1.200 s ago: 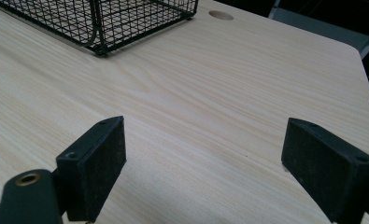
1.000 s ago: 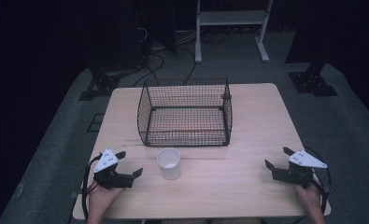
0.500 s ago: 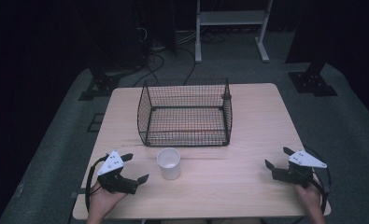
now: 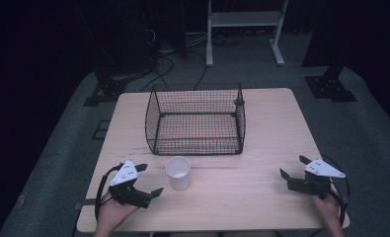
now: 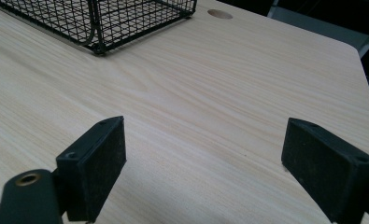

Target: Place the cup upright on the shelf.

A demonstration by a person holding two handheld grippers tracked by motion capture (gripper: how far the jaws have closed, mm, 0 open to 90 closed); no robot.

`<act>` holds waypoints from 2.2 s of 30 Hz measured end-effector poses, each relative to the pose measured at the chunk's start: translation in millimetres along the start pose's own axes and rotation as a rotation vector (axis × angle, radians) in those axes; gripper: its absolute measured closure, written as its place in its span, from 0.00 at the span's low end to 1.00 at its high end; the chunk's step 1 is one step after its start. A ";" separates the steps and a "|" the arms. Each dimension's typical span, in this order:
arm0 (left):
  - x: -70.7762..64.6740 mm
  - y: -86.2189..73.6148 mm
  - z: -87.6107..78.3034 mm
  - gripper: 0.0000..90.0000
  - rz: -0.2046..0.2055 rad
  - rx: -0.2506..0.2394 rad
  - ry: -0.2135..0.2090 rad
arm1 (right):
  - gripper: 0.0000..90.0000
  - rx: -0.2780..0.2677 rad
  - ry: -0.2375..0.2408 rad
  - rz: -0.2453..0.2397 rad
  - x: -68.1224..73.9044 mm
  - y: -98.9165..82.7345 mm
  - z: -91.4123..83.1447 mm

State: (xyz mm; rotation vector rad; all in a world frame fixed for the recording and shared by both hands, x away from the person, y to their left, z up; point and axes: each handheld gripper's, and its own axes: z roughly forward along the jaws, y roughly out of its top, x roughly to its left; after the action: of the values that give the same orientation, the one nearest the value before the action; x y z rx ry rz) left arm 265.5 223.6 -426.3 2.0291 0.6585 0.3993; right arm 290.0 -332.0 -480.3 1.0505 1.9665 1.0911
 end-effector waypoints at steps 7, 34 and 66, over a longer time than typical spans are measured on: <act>-2.9 7.8 4.7 0.03 0.014 0.010 -0.022 | 0.15 0.000 -0.002 -0.003 0.4 0.1 0.1; -6.7 22.2 34.7 0.03 0.033 0.094 -0.071 | 0.15 -0.004 0.001 -0.006 0.3 0.0 -0.1; -7.5 40.3 75.3 0.03 0.083 0.213 -0.067 | 0.15 -0.008 0.005 -0.011 0.8 0.1 0.0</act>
State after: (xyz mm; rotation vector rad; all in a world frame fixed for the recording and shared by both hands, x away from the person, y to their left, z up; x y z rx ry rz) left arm 310.3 150.6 -430.3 2.2674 0.5979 0.3181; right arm 289.6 -331.2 -480.3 1.0324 1.9682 1.0949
